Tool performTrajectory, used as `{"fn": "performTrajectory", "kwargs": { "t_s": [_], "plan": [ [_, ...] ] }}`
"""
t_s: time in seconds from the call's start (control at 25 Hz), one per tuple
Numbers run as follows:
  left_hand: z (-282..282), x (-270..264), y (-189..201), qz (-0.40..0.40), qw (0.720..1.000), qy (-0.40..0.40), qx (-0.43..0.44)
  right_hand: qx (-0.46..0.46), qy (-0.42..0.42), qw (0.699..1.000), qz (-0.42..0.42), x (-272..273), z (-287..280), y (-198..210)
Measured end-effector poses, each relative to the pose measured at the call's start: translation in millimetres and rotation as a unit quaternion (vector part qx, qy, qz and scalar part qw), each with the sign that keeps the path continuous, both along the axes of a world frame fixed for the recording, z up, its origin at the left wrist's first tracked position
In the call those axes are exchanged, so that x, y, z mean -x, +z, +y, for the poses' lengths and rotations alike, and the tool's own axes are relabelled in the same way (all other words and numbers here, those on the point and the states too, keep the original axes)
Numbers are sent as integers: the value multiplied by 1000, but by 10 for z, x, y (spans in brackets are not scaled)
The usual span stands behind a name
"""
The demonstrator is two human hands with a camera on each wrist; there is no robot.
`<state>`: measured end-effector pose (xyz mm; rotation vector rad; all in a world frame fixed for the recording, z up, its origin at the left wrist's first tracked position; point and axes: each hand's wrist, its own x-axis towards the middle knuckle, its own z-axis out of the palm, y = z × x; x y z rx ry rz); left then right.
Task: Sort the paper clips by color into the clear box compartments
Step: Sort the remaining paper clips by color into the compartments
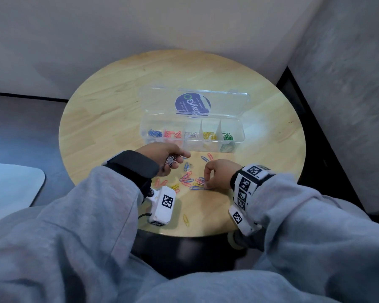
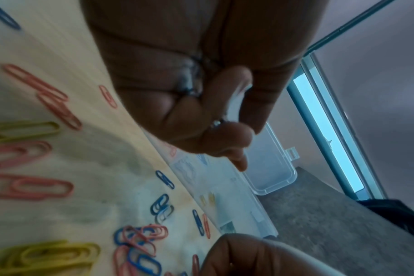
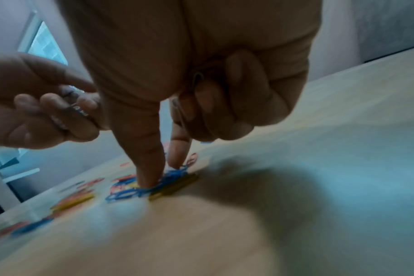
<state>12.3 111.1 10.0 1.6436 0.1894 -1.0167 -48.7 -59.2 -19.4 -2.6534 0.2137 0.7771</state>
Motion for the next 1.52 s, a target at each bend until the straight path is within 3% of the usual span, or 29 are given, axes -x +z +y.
{"fn": "performTrajectory", "kwargs": {
  "t_s": [0.08,0.16,0.24,0.32,0.44,0.6,0.68,0.84,1.0,1.12,1.32,1.52],
  "plan": [
    [-80,-13,-19,-16,999,-16,-45,26,23,999,4,-15,27,-4],
    [-148,-61,-40,-93,981,-81,-147,24,20,999,5,-26,23,-6],
    [-199,-99,-103,-192,937,-157,-248,6,4,1000,4,-12,-19,-13],
    [-257,-110,-159,-251,898,-214,-291,-22,-32,999,-4,11,-94,4],
    [-350,-107,-281,-268,870,-258,-325,-68,-75,995,-20,71,-218,75],
    [-445,-92,-350,-270,855,-268,-352,-122,-122,985,-17,122,-344,155],
    [-477,-88,-355,-261,852,-279,-358,-202,-199,959,16,128,-373,157],
    [-484,-208,-544,-217,854,-301,-365,-330,-333,882,51,115,-405,167],
    [-447,-12,-341,-238,868,-269,-341,-365,-360,857,58,132,-444,177],
    [-361,-23,-236,-201,913,-219,-280,-387,-377,840,50,141,-451,207],
    [-94,-128,57,-118,984,-69,-118,-479,-402,780,2,157,-417,345],
    [98,-117,427,-47,996,78,-1,-500,-409,764,-1,190,-336,494]
  ]
}}
